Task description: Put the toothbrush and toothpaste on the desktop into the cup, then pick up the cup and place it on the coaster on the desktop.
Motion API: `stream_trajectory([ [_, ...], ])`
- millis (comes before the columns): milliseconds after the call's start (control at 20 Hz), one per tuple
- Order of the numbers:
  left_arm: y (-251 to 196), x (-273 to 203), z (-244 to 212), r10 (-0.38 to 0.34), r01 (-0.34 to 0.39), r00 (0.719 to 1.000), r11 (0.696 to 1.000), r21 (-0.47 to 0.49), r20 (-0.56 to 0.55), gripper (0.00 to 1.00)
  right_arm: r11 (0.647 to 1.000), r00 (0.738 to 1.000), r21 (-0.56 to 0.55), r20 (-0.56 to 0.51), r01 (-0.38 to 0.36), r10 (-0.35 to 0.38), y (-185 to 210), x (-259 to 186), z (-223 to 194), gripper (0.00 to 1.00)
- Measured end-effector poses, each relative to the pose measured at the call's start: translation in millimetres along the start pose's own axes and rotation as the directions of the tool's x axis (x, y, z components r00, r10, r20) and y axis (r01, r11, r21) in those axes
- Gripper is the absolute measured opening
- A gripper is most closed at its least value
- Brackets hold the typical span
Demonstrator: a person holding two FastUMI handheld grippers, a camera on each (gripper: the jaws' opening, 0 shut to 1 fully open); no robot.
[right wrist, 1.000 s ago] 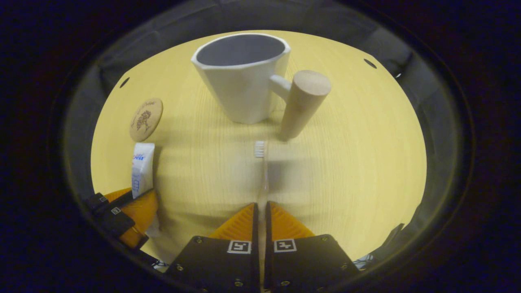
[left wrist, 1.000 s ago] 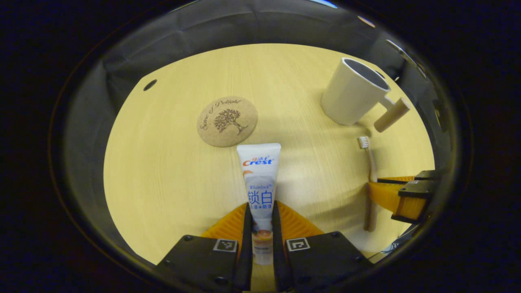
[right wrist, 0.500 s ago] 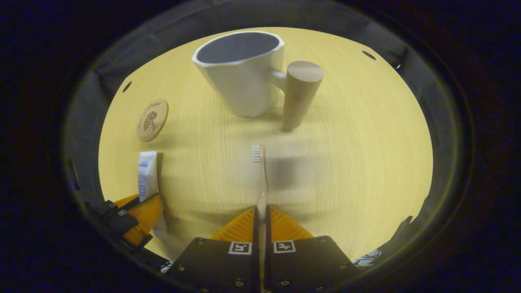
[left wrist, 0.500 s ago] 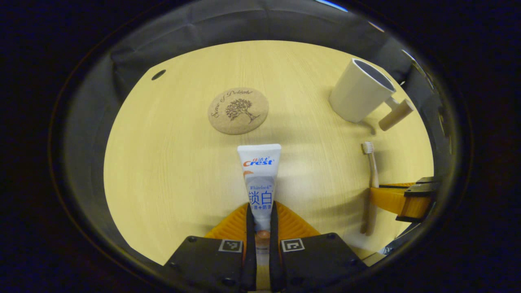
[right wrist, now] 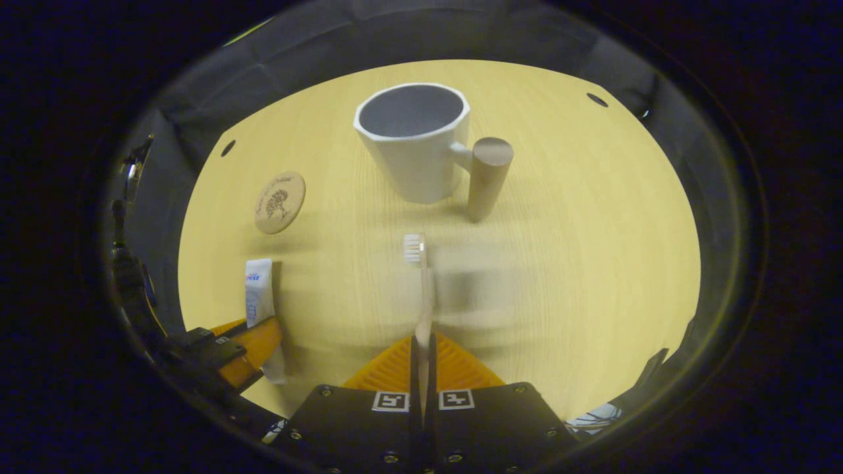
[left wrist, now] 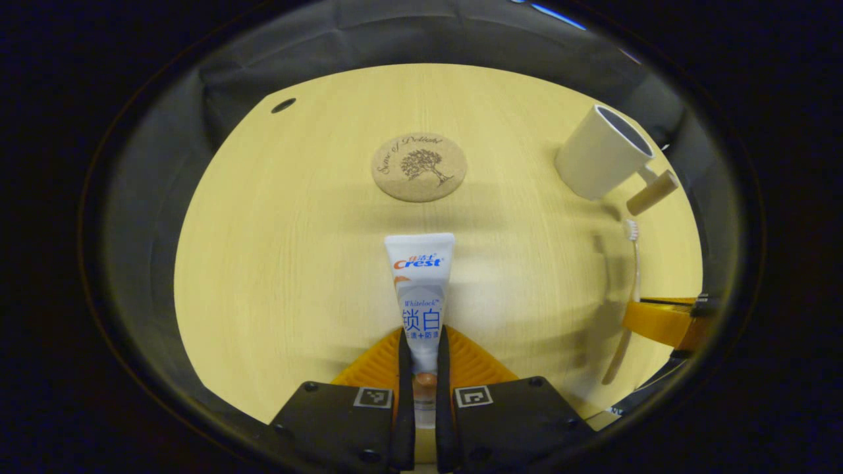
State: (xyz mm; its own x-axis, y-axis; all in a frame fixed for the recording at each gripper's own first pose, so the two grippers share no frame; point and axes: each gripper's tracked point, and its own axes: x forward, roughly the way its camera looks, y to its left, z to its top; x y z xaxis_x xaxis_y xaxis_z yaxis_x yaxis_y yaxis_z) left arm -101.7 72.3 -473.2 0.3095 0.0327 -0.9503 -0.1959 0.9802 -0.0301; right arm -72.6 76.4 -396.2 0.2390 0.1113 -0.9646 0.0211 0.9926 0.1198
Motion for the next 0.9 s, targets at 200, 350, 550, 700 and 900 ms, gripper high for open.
stream_trajectory([
  [200,2,-10,10,0.000,0.000,0.999,1.000,-0.008,0.034,0.20,0.998,0.995,0.018,0.081,-0.055,0.053,16,-36,26,0.02],
  [350,3,-14,13,-0.002,0.003,0.999,1.000,-0.016,0.045,0.20,0.995,0.984,0.048,0.156,-0.091,0.083,24,-58,57,0.02],
  [550,5,-16,12,-0.002,0.003,0.999,1.000,-0.020,0.043,0.20,0.994,0.967,0.056,0.241,-0.099,0.083,21,-73,106,0.02],
  [700,7,-17,10,0.000,0.001,0.999,1.000,-0.025,0.037,0.20,0.993,0.953,0.068,0.295,-0.099,0.075,16,-79,146,0.02],
  [900,17,-15,6,0.007,-0.006,1.000,0.999,-0.038,0.027,0.20,0.993,0.928,0.084,0.368,-0.088,0.051,5,-82,202,0.02],
])
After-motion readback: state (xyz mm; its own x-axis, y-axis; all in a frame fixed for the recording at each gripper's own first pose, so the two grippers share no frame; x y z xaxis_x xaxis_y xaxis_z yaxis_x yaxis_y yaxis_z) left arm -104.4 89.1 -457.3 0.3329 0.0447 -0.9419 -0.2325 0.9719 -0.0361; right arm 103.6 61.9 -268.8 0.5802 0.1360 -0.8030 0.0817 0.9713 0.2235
